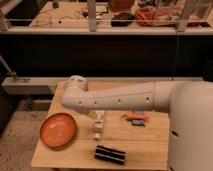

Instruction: Pick up the ceramic bowl

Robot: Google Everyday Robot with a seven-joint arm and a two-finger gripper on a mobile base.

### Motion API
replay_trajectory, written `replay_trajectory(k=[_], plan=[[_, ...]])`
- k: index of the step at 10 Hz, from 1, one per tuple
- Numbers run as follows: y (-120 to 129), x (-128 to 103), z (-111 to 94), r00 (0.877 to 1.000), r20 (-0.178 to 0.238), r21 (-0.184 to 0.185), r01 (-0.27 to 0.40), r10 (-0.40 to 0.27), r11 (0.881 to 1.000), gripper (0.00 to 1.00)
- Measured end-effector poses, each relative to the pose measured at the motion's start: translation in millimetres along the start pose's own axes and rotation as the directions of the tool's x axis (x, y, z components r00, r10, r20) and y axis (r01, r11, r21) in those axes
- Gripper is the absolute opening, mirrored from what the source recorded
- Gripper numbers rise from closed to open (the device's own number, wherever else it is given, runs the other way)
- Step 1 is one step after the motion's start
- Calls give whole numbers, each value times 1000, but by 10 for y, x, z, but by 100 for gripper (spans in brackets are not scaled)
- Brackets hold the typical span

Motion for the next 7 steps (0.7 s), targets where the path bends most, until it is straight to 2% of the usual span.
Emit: replay_trajectory(k=[3,7], plan=[[-204,-137,105,998,9,16,61,-62,998,80],[-289,-152,187,993,16,35,113,-114,993,80]])
